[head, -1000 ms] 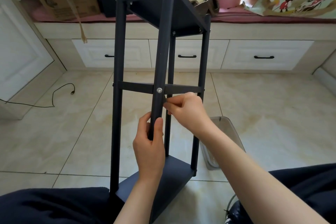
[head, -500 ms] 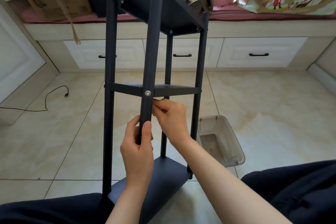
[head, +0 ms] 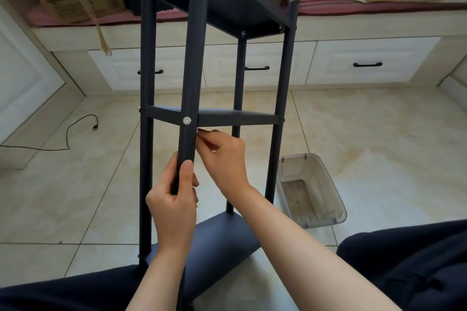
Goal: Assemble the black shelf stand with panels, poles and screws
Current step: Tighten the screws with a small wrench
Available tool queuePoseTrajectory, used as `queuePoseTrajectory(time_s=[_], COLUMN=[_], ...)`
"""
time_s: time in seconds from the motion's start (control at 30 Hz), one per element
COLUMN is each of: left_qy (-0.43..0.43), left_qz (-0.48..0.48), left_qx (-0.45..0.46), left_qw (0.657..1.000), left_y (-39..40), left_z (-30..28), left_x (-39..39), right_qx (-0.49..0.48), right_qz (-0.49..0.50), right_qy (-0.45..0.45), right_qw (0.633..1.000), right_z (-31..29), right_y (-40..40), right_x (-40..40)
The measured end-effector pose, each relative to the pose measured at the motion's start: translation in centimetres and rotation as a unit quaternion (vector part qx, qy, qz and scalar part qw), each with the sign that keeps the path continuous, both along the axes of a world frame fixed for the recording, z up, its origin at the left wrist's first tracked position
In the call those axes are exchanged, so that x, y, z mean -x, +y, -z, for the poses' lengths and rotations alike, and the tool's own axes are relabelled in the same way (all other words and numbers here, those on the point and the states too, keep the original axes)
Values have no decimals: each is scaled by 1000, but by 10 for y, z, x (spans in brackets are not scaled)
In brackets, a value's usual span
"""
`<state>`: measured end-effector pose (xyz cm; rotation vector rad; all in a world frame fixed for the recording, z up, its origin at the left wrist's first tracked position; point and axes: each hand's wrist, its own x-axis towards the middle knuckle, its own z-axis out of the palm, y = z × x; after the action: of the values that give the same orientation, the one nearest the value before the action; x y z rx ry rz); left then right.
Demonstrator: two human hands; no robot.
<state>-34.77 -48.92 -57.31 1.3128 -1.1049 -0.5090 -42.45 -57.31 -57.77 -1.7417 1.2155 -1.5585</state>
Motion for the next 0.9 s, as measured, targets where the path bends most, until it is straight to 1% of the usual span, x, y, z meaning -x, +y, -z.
queuePoseTrajectory(time_s=[0.13,0.27,0.43,0.53,0.67,0.9], left_qy=[4,14,15,15,17,15], left_qz=[-8,-7,-9,-7,-4,-1], left_qx=[-4,-9,-18,-19,-15,-7], left_qw=[1000,1000,1000,1000,1000,1000], left_y=[-1,0,2,1,1,1], left_z=[4,4,4,4,3,1], left_x=[-4,-7,-12,-13,-12,-13], right_qx=[-64,-139,-208,-215,-201,-191], right_qz=[-51,-81,-102,-107,-90,-80], right_qy=[-35,-57,-17,9,47,88], right_qw=[996,985,973,971,974,974], right_z=[-5,-14,-27,-35,-42,-45], right_y=[11,21,20,18,17,15], right_x=[7,17,23,24,25,23])
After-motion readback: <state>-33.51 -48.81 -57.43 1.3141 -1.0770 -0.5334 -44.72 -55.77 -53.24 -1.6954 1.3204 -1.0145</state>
